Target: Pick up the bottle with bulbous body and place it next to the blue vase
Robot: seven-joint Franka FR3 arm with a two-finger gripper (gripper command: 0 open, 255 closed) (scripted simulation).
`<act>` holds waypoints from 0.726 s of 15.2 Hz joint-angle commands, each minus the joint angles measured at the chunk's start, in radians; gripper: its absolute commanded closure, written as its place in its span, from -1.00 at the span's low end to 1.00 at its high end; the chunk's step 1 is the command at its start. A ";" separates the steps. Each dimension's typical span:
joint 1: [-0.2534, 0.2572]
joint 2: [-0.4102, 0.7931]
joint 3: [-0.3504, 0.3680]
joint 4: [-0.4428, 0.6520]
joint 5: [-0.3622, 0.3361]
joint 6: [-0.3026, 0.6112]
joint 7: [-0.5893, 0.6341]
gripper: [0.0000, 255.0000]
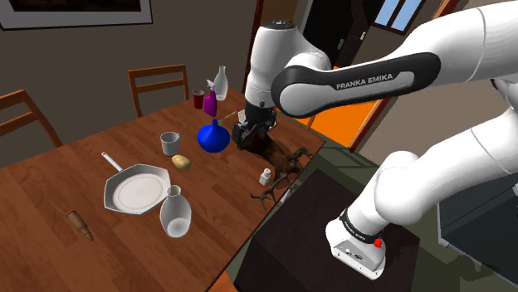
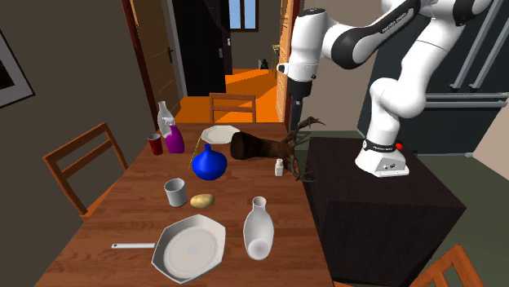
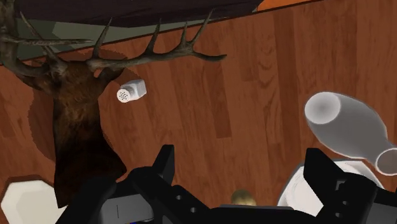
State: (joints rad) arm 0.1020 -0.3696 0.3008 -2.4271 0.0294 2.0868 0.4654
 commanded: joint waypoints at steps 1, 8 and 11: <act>0.003 0.069 0.031 0.016 -0.005 0.054 0.048 -1.00; 0.015 0.323 0.119 0.128 -0.087 0.185 0.233 -1.00; 0.032 0.440 0.138 0.196 -0.148 0.224 0.321 -1.00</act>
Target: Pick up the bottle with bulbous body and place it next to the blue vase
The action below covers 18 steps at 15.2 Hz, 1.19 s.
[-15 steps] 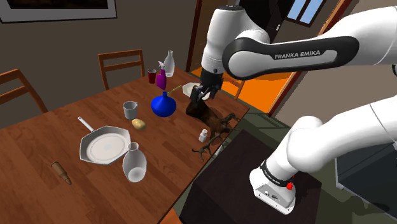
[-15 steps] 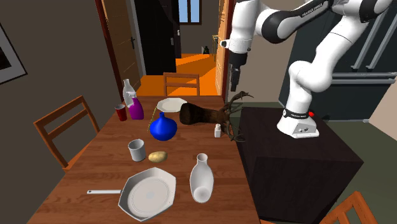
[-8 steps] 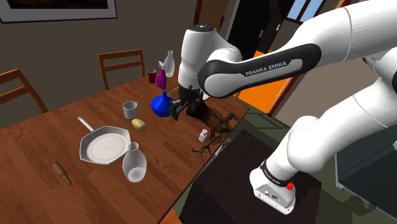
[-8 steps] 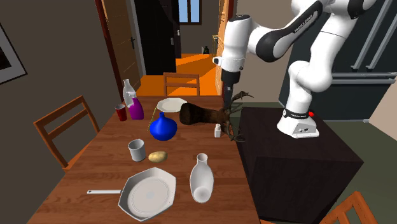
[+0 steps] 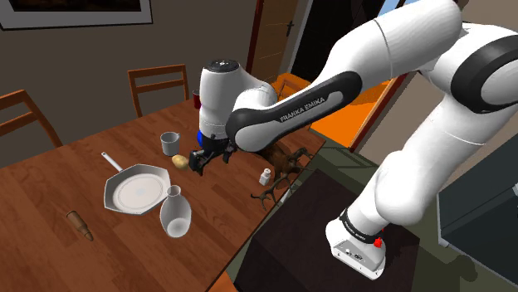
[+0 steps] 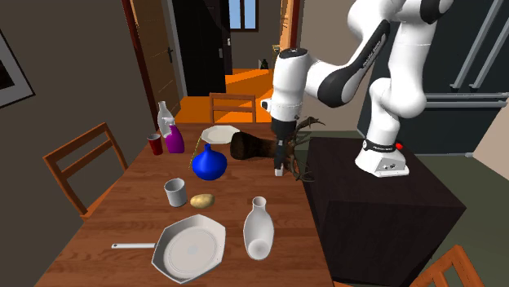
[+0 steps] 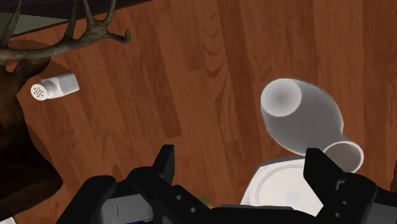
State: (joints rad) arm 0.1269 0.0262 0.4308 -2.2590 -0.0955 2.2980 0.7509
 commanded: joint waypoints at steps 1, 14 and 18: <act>0.016 0.084 0.011 0.054 -0.046 0.022 0.064 -1.00; 0.156 0.466 -0.040 0.335 -0.233 0.093 0.284 -1.00; 0.166 0.502 -0.055 0.337 -0.253 0.125 0.297 -1.00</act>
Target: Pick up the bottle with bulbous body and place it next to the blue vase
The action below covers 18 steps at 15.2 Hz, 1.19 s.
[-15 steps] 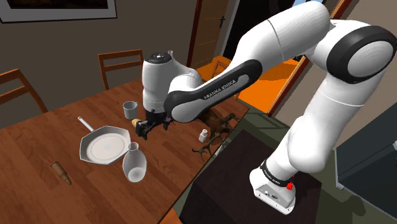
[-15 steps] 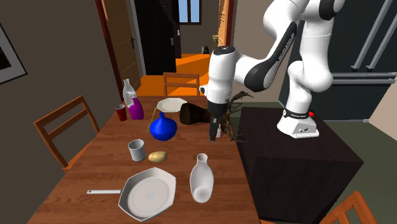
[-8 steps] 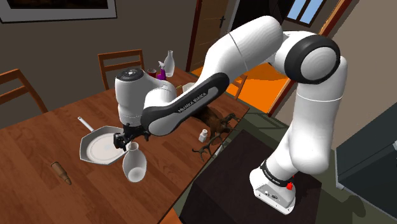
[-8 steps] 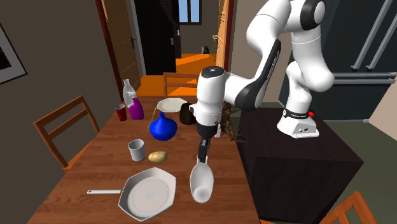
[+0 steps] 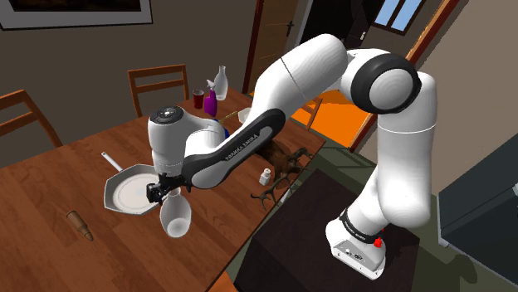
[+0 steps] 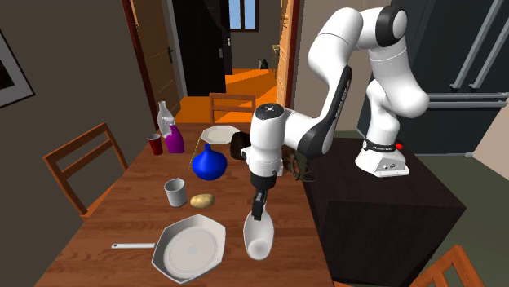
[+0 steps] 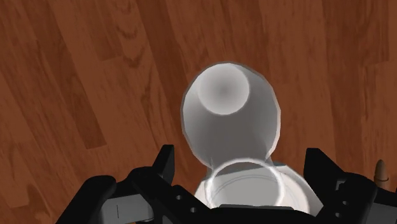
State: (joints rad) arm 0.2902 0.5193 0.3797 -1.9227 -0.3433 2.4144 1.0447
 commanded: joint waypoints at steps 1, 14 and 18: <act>0.002 0.009 -0.003 0.001 -0.005 0.008 0.003 -1.00; 0.002 0.009 -0.003 0.001 -0.005 0.008 0.003 1.00; 0.000 -0.001 0.001 0.001 0.001 -0.001 -0.001 1.00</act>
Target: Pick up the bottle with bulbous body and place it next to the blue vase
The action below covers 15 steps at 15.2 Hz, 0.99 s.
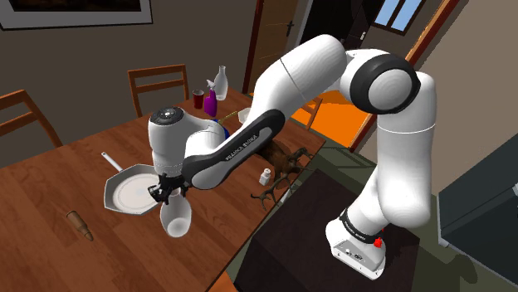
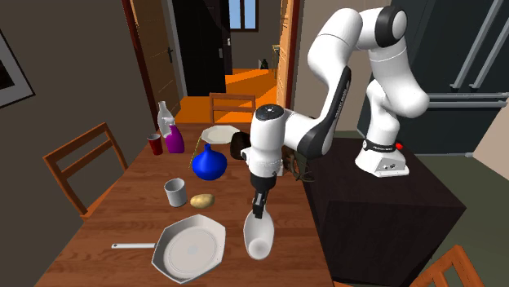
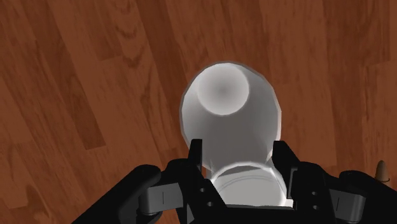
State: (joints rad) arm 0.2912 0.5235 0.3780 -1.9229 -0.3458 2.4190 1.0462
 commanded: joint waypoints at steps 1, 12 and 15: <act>-0.004 -0.015 0.006 0.001 0.009 -0.015 -0.006 1.00; -0.031 -0.112 0.043 0.018 0.069 -0.122 -0.049 1.00; -0.036 -0.136 0.052 0.027 0.085 -0.152 -0.060 1.00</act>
State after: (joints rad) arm 0.2562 0.3983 0.4259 -1.8953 -0.2672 2.2758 0.9886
